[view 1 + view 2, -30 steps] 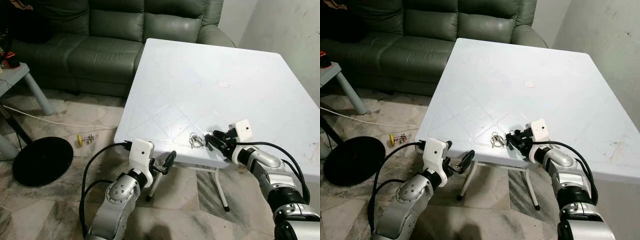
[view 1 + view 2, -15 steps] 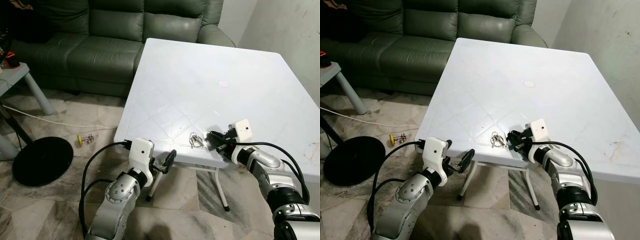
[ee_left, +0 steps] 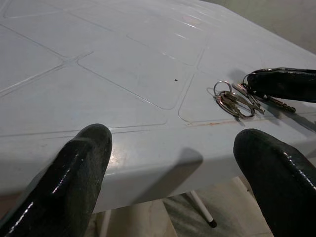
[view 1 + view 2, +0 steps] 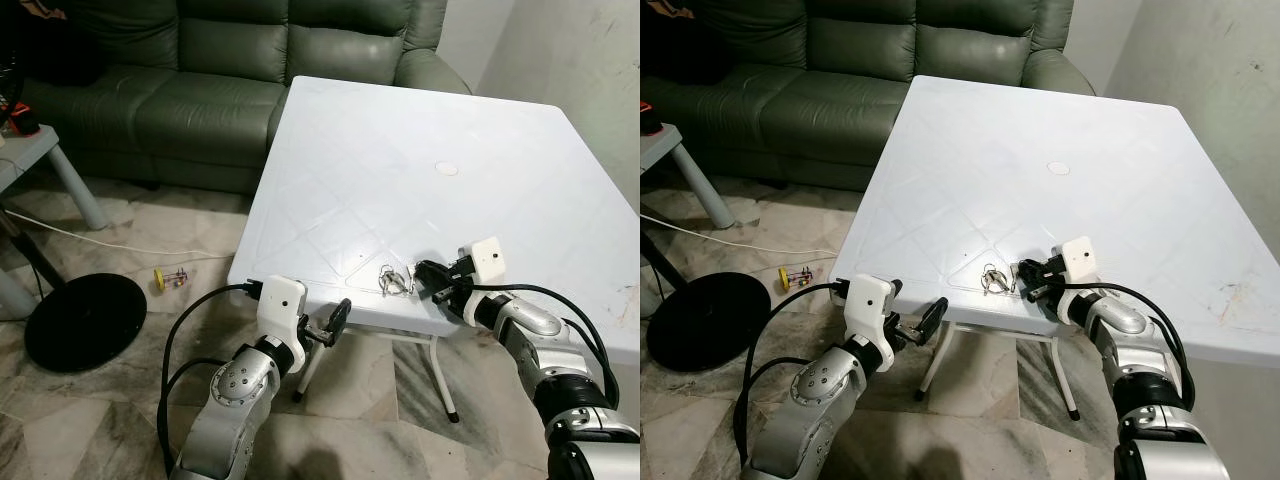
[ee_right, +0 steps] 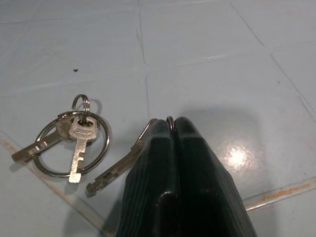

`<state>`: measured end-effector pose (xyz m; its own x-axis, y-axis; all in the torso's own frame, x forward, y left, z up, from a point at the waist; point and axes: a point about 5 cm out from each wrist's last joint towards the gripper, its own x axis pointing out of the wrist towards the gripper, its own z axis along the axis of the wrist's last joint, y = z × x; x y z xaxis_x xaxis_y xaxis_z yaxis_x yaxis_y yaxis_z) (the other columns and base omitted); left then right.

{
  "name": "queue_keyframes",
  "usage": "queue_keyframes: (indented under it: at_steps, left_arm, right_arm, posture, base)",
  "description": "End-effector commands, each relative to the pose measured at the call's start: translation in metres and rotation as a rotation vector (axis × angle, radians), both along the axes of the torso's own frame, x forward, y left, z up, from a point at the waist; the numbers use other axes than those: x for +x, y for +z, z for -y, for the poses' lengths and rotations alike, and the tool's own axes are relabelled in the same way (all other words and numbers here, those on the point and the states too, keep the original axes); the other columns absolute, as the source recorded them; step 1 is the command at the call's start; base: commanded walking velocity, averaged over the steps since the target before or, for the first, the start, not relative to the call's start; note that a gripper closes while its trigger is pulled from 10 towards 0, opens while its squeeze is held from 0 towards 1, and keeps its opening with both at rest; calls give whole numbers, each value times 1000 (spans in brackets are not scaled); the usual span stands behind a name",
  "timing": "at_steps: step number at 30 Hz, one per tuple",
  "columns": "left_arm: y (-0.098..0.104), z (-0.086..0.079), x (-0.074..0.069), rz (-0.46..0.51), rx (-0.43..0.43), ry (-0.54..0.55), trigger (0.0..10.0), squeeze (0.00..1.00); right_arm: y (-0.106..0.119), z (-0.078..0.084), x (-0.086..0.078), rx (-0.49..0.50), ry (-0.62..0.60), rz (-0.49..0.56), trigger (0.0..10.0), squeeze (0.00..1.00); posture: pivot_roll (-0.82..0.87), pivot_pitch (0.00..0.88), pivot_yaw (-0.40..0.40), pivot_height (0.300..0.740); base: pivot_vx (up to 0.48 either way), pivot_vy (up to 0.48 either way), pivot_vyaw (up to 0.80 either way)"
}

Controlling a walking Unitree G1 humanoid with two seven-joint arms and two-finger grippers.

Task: Hang keys on a hook

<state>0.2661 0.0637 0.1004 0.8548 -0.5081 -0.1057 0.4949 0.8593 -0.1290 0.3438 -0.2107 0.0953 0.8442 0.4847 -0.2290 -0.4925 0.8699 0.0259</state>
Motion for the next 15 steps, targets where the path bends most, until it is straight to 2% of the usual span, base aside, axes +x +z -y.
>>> queue_keyframes:
  at_steps: [1,2,3,15]
  left_arm:
    - [4,10,-3,1,-24,-21,10000,0]
    - [4,10,-2,1,-25,-20,10000,0]
    - [4,10,-2,1,-25,-20,10000,0]
    - [4,10,-3,-1,-26,-21,10000,0]
  right_arm:
    - [2,4,1,6,-12,-3,10000,1000]
    - [1,5,1,-4,-14,-15,10000,1000]
    - [1,5,1,-11,-7,-12,10000,8]
    - [4,5,0,1,24,16,10000,0]
  posture:
    - [73,101,-95,740]
    - [73,100,-95,740]
    - [73,101,-95,740]
    - [71,100,-94,740]
  base:
    - [0,0,0]
    - [0,0,0]
    - [0,0,0]
    - [0,0,0]
